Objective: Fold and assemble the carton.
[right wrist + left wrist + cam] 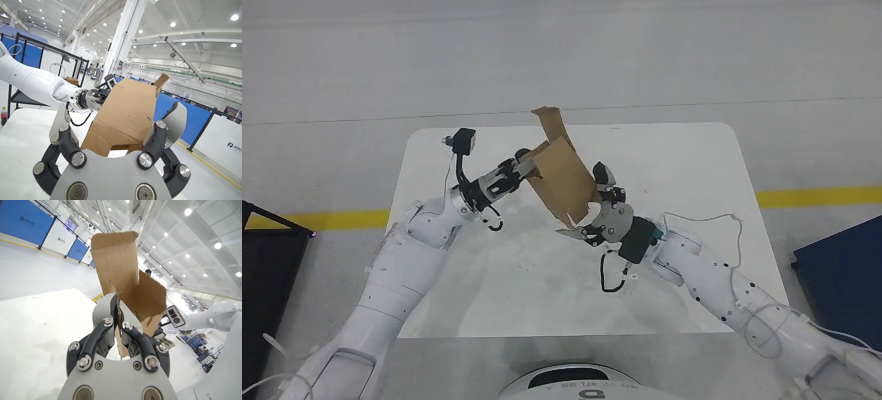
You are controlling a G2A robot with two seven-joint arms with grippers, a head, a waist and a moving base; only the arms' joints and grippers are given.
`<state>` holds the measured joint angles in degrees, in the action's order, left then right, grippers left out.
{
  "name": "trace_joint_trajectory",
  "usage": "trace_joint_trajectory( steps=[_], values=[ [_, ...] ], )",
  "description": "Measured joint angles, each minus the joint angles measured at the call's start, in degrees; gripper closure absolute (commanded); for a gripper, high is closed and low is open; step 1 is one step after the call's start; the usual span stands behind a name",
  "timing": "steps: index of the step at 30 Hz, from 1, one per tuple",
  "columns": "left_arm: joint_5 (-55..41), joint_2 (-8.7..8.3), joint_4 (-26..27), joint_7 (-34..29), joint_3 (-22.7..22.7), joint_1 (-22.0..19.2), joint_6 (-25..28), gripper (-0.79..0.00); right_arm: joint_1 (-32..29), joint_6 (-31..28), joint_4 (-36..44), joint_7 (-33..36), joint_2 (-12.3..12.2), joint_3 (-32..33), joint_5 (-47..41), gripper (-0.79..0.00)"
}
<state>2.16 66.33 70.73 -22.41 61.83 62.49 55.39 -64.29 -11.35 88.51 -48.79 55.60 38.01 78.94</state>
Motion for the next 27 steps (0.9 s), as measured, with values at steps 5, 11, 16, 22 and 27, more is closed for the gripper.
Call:
trace_joint_trajectory(
  steps=[5,11,16,22,27],
  values=[
    [1.70,0.39,-0.26,2.02,-0.31,-0.29,-0.73,0.000,0.61,-3.17,1.03,-0.18,1.00,-1.20,1.75,-0.785],
    [2.23,0.66,-1.08,3.97,-0.02,-0.39,-0.95,0.000,1.28,-4.48,0.57,1.37,2.26,-1.98,3.01,-0.785],
    [0.96,0.74,-1.35,5.36,0.70,0.05,-0.82,0.000,1.53,-6.04,-0.23,1.93,3.05,-2.00,3.17,-0.785],
    [-2.14,0.81,-1.58,4.15,0.62,0.16,-0.95,0.000,2.27,-9.61,-1.07,0.53,4.10,-2.84,3.95,-0.785],
    [-4.17,0.83,-2.06,2.83,0.65,0.08,-0.55,0.000,2.34,-6.78,-2.00,0.21,4.85,-2.07,4.97,-0.785]
  ],
)
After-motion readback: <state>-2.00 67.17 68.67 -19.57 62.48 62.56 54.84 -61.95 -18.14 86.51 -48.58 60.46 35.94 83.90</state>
